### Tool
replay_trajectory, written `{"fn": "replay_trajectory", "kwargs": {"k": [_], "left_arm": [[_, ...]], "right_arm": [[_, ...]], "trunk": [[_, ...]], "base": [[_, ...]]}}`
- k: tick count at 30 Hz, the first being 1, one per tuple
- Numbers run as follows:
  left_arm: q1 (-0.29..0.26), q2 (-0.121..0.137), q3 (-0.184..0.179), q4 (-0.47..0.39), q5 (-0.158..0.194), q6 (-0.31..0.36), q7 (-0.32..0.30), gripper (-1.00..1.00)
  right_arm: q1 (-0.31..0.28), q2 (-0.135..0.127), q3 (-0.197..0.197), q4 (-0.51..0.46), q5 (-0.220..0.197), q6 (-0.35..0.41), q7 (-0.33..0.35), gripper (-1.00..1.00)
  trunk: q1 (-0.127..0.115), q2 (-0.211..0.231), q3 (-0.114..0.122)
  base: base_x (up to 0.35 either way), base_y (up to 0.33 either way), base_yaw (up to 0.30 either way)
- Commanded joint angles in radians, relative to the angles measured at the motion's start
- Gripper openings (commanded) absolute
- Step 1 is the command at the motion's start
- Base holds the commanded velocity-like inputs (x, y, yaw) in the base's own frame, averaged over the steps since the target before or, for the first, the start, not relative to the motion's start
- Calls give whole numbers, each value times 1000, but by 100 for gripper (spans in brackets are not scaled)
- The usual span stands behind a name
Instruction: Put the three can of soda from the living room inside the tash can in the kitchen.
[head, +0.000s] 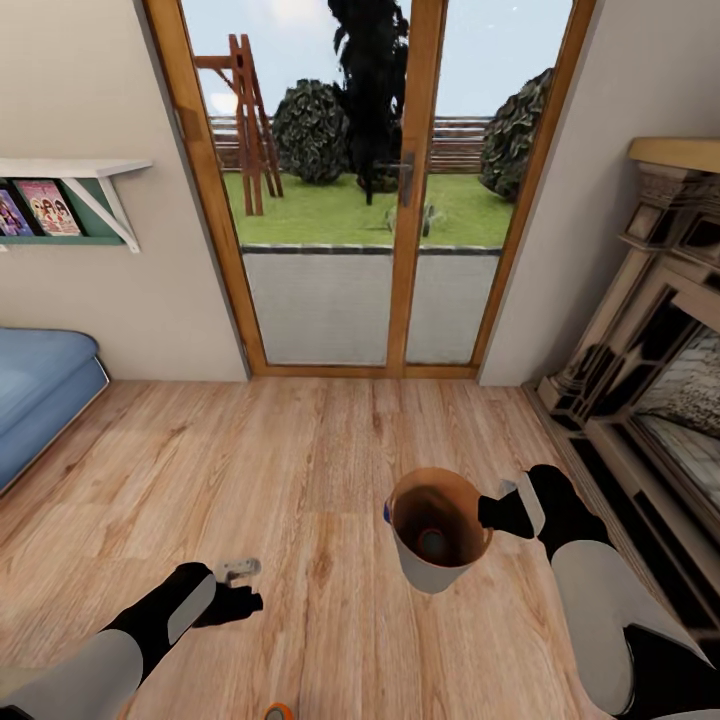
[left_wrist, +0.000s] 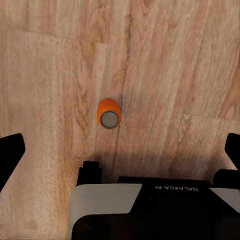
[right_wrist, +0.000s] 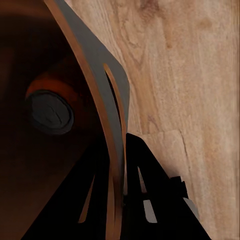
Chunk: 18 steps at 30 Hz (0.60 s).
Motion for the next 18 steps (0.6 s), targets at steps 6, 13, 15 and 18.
{"fn": "replay_trajectory", "kwargs": {"k": [6, 13, 15, 18], "left_arm": [[0, 0, 1, -1, 0, 10, 0, 100], [0, -1, 1, -6, 1, 17, -3, 100], [0, -1, 1, -7, 1, 17, -3, 100], [0, -2, 1, -8, 1, 18, -5, 100]], "right_arm": [[0, -3, 5, 0, -39, 0, 5, -100], [0, -4, 7, 1, -39, 0, 5, -100], [0, -4, 8, 1, -39, 0, 5, -100], [0, -2, 10, 1, -38, 0, 5, -100]], "trunk": [[0, 0, -6], [0, 0, -16], [0, 0, -20], [0, 0, -24]], "base": [[0, 0, 0], [0, 0, 0], [0, 0, 0], [0, 0, 0]]}}
